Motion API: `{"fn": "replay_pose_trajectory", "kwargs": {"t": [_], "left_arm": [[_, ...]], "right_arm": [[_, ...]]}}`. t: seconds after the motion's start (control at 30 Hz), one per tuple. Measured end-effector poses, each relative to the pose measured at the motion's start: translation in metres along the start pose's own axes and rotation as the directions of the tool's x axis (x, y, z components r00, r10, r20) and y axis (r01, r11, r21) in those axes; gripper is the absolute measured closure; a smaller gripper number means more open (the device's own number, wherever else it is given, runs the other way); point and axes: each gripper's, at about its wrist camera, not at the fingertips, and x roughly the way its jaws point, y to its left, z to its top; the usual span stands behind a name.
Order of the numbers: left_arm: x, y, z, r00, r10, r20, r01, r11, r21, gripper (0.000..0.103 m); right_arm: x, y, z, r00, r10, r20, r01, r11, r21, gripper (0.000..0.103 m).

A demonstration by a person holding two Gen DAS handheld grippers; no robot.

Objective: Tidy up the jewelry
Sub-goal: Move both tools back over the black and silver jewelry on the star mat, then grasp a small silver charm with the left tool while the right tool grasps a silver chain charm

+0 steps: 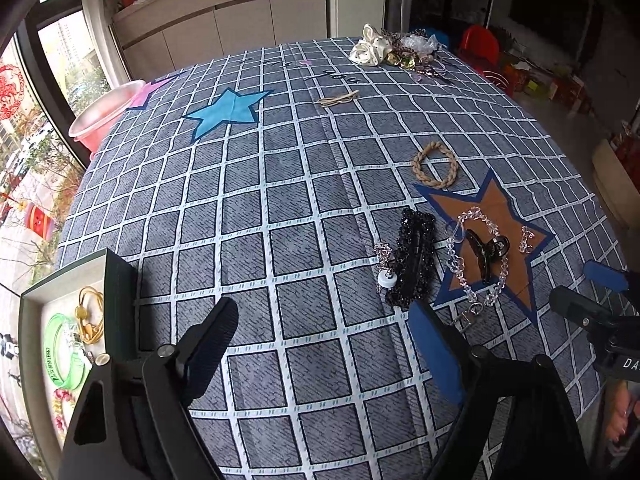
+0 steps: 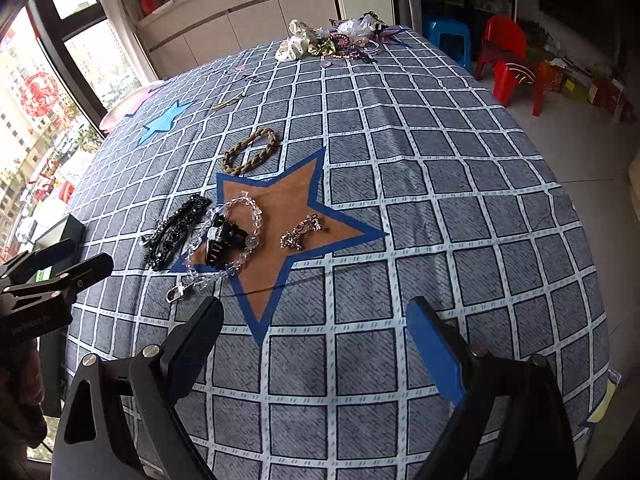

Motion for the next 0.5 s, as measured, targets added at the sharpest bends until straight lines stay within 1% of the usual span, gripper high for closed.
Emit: {"fn": "replay_pose_trajectory", "kwargs": {"t": [0.03,0.13,0.2,0.23,0.33,0.4,0.5], "left_arm": [[0.004,0.000,0.001,1.000,-0.006,-0.010,0.006,1.000,0.002,0.020],[0.014,-0.001,0.003,0.999,-0.020,-0.032,0.020,1.000,-0.004,0.021],[0.019,-0.001,0.004,0.999,-0.035,-0.038,0.035,0.999,-0.007,0.031],[0.021,-0.001,0.005,0.998,-0.045,-0.046,0.045,0.999,-0.009,0.032],[0.027,-0.002,0.007,0.997,-0.051,-0.053,0.051,0.999,-0.013,0.032],[0.028,-0.002,0.009,0.997,-0.065,-0.050,0.064,0.998,-0.012,0.032],[0.029,-0.005,0.012,0.996,-0.071,-0.047,0.071,0.997,0.003,0.032]], "right_arm": [[0.003,0.000,0.001,1.000,-0.005,-0.001,0.005,1.000,-0.005,0.009],[0.010,0.002,0.005,1.000,-0.019,-0.003,0.019,1.000,-0.022,0.009],[0.015,0.005,0.008,0.999,-0.032,-0.002,0.032,0.999,-0.043,0.012],[0.019,0.007,0.010,0.999,-0.042,-0.002,0.042,0.998,-0.056,0.013],[0.027,0.013,0.014,0.998,-0.066,0.000,0.065,0.994,-0.088,0.021],[0.031,0.016,0.016,0.996,-0.089,0.012,0.089,0.990,-0.111,0.023],[0.035,0.019,0.020,0.995,-0.097,0.021,0.099,0.987,-0.127,0.023]]}}
